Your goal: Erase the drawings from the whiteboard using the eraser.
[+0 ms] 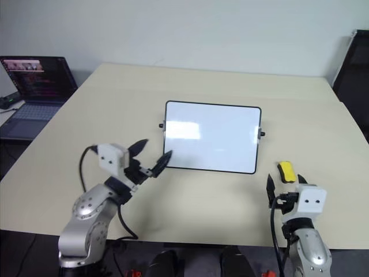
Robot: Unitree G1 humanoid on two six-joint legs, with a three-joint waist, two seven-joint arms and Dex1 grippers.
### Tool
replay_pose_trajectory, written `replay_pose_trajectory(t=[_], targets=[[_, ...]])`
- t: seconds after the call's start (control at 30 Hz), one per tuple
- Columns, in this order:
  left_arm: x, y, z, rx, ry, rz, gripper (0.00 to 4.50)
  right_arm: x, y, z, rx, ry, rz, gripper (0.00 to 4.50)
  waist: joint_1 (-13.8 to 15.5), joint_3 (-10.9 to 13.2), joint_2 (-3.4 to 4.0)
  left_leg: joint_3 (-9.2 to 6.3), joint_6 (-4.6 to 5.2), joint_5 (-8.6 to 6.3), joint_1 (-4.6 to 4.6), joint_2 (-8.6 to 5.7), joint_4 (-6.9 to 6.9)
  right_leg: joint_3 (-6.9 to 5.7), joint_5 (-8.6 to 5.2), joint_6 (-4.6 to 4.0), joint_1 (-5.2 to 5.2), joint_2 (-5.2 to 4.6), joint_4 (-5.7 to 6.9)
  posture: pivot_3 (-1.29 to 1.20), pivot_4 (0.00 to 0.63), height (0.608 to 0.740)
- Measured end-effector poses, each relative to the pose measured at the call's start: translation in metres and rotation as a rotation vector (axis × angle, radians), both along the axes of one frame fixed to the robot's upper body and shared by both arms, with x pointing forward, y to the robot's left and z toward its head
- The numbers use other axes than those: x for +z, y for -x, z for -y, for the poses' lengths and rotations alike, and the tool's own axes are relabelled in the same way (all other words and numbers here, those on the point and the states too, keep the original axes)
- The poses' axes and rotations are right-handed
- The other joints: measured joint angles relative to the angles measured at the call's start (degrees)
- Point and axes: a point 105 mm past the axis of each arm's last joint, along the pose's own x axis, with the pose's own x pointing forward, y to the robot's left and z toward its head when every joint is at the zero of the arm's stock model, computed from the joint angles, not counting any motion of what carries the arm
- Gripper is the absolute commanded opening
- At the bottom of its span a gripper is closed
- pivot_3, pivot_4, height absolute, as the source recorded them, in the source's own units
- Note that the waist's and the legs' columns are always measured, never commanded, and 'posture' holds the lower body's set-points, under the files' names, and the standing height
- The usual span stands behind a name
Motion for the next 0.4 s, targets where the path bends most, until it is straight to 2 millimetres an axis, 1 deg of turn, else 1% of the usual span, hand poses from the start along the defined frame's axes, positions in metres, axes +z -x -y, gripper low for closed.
replay_pose_trajectory(t=[0.07, 0.13, 0.23, 0.4], targets=[[-0.005, 0.002, -0.016, 0.095, -0.01, -0.014, 4.5, -0.003, 0.0, 0.002, -0.003, -0.006, 0.007, 4.47, -0.1, 0.0, -0.03, 0.01, -0.01, 0.0, 0.03, -0.01, 0.01, 0.02, 0.01, -0.02, -0.22, -0.01, -0.03, 0.0, 0.15, 0.74], [-0.007, 0.002, -0.022, 0.14, -0.008, -0.022, 4.5, -0.004, -0.002, 0.004, 0.008, 0.0, 0.01, 4.47, -0.1, 0.0, -0.04, 0.03, -0.01, 0.0, 0.03, -0.04, 0.02, 0.08, 0.01, -0.02, -0.22, -0.02, -0.06, 0.0, 0.15, 0.74], [-0.012, 0.002, -0.022, 0.169, 0.008, -0.042, 4.5, -0.001, -0.006, 0.007, 0.016, 0.011, 0.021, 4.47, 0.0, 0.0, -0.09, 0.03, -0.01, 0.0, 0.02, -0.07, 0.01, 0.09, 0.01, -0.02, -0.21, -0.03, -0.06, 0.0, 0.15, 0.74], [-0.019, 0.005, -0.014, 0.132, 0.007, -0.071, 4.5, -0.003, 0.0, 0.011, -0.008, 0.015, -0.004, 4.47, 0.1, -0.1, -0.1, 0.03, -0.03, -0.02, -0.15, -0.05, -0.21, 0.04, -0.09, -0.07, -0.17, -0.01, -0.03, 0.0, 0.15, 0.74]])
